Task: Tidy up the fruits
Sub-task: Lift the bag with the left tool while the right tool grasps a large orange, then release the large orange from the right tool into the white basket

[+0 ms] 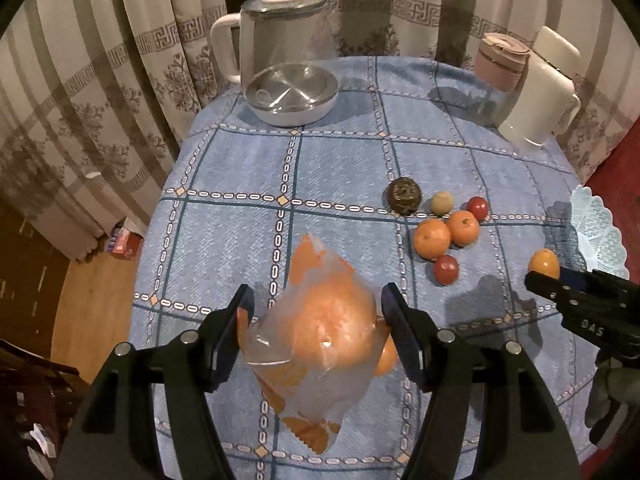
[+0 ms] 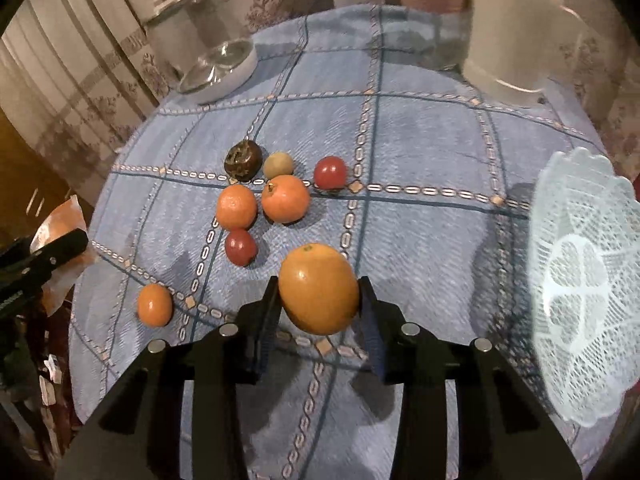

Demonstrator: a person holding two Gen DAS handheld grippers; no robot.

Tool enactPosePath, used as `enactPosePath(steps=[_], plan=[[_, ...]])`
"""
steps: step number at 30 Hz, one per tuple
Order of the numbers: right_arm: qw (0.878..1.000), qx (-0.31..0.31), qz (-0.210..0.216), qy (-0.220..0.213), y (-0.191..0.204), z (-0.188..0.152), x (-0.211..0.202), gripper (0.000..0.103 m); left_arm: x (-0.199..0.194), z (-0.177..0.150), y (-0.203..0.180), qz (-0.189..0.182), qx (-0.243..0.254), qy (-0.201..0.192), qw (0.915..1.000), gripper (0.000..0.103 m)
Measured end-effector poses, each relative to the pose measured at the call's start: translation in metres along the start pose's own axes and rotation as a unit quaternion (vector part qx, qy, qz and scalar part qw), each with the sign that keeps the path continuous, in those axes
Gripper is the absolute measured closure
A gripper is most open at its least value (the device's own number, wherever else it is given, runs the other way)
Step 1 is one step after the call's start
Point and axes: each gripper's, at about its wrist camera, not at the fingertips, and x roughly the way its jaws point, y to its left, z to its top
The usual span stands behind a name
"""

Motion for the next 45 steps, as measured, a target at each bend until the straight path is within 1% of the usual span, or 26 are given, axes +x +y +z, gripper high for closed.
enactPosePath(steps=[6, 12, 20, 25, 30, 33, 39, 45], plan=[[1.0, 0.007, 0.006, -0.023, -0.014, -0.012, -0.033, 0.064, -0.024, -0.004, -0.019, 0.002, 0.005, -0.015, 0.9999, 0.037], [0.999, 0.015, 0.009, -0.044, -0.034, -0.023, -0.063, 0.064, -0.047, -0.008, -0.047, 0.0, 0.012, -0.033, 0.9994, 0.037], [0.997, 0.037, -0.002, -0.072, -0.079, -0.04, -0.103, 0.064, -0.07, -0.01, -0.089, -0.012, 0.022, -0.053, 0.9983, 0.037], [0.994, 0.066, -0.027, -0.079, -0.125, -0.051, -0.119, 0.064, -0.076, -0.013, -0.119, -0.027, 0.025, -0.059, 0.9976, 0.037], [0.992, 0.085, -0.054, -0.074, -0.163, -0.061, -0.124, 0.064, -0.077, -0.02, -0.143, -0.039, 0.028, -0.057, 0.9972, 0.037], [0.992, 0.09, -0.064, -0.067, -0.183, -0.066, -0.12, 0.064, -0.076, -0.022, -0.157, -0.042, 0.028, -0.055, 0.9972, 0.037], [0.992, 0.096, -0.071, -0.044, -0.206, -0.068, -0.102, 0.064, -0.075, -0.025, -0.174, -0.041, 0.028, -0.051, 0.9975, 0.037], [0.991, 0.104, -0.069, -0.04, -0.216, -0.069, -0.096, 0.063, -0.075, -0.022, -0.191, -0.041, 0.044, -0.051, 0.9969, 0.037]])
